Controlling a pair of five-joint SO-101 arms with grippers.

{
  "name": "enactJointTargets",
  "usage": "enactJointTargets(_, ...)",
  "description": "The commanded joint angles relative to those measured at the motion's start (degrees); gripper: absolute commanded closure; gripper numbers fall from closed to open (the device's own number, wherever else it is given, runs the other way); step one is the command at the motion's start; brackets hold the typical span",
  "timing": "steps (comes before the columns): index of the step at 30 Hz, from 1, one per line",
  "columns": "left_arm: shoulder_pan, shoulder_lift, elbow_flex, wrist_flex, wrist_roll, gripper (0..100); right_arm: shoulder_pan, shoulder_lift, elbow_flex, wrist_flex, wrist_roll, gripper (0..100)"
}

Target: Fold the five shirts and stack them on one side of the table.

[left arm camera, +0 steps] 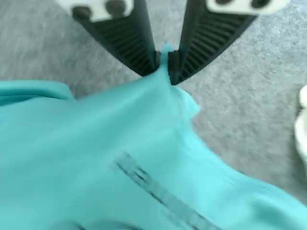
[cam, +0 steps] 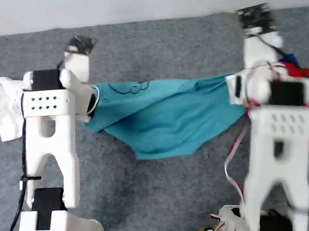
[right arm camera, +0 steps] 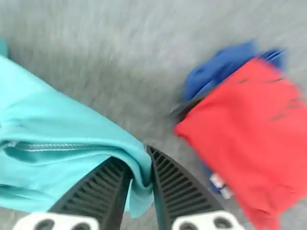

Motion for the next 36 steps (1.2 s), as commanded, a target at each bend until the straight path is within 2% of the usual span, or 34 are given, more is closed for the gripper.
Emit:
enactJointTargets(1,0.44,-5.98,-6.81,1.41,4.13,99,2.42,-11.91,-0.88,-0.48,0.26,99.0)
enactJointTargets(12,0.44,-34.11,-11.03,1.32,4.40,99,5.32,-34.77,-0.88,-0.57,0.00,99.0)
enactJointTargets(20,0.44,-46.42,-10.95,1.32,4.57,99,6.20,-43.82,-0.88,-0.57,0.00,99.0)
enactJointTargets(26,0.44,-49.49,-10.95,1.32,4.57,99,17.71,-48.31,-0.88,-5.32,-0.09,99.1)
enactJointTargets(31,0.44,-49.41,-10.95,1.32,4.57,99,21.41,-52.88,-0.88,-8.31,-0.44,99.1)
enactJointTargets(36,0.44,-49.32,-10.95,1.23,4.57,99,28.70,-53.76,-0.79,-16.92,-6.07,99.1)
